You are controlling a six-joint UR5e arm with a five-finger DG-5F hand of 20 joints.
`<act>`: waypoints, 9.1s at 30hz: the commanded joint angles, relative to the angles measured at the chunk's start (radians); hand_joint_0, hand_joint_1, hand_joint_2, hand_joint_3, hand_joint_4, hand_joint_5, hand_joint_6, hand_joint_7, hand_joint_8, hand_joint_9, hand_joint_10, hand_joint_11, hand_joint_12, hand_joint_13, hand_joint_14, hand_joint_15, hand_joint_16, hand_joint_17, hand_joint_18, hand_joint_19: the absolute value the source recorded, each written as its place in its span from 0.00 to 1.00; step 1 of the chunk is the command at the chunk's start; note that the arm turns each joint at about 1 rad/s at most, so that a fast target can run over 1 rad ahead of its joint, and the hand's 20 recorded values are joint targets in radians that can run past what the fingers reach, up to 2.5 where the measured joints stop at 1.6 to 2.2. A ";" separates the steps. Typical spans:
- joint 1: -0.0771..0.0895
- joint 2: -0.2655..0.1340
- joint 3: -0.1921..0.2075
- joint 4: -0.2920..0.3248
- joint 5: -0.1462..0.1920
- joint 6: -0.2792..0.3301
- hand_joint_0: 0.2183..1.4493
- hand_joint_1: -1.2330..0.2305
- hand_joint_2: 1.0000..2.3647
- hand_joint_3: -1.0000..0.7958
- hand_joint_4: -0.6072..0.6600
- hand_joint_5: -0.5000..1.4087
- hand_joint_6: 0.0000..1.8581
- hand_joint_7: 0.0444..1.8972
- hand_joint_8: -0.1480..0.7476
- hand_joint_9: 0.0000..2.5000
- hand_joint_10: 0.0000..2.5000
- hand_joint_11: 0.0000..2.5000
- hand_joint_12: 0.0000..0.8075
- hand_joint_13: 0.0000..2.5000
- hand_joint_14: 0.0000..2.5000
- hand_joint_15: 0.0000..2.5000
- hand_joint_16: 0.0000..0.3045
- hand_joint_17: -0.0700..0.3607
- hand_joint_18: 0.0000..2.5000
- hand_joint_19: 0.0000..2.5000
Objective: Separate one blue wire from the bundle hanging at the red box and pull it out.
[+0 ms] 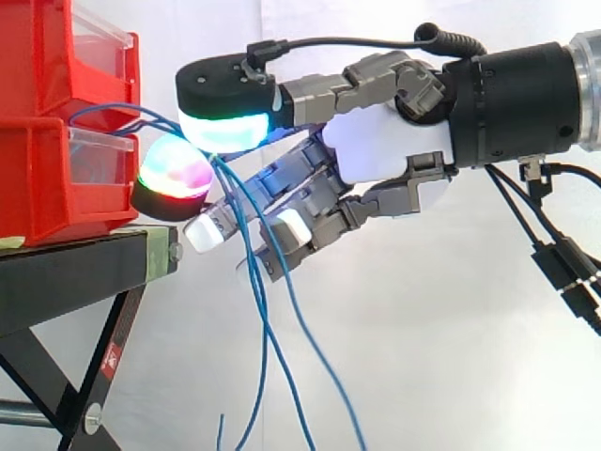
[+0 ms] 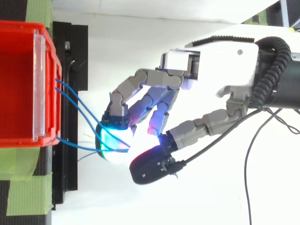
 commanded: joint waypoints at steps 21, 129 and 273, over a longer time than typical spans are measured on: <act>-0.004 0.000 0.000 -0.007 -0.047 0.067 0.33 0.35 0.01 0.50 0.60 0.17 0.47 0.40 0.57 0.26 0.00 0.20 0.67 0.45 0.01 0.16 0.17 0.43 0.27 0.09; -0.004 -0.001 0.000 -0.013 -0.058 0.210 0.30 0.41 0.08 0.52 0.59 0.17 0.48 0.40 0.58 0.17 0.00 0.11 0.75 0.23 0.00 0.08 0.25 0.57 0.21 0.06; -0.002 -0.001 0.000 -0.013 -0.052 0.449 0.32 0.41 0.01 0.51 0.63 0.17 0.48 0.40 0.60 0.40 0.00 0.46 0.55 0.65 0.00 0.55 0.22 0.51 0.32 0.15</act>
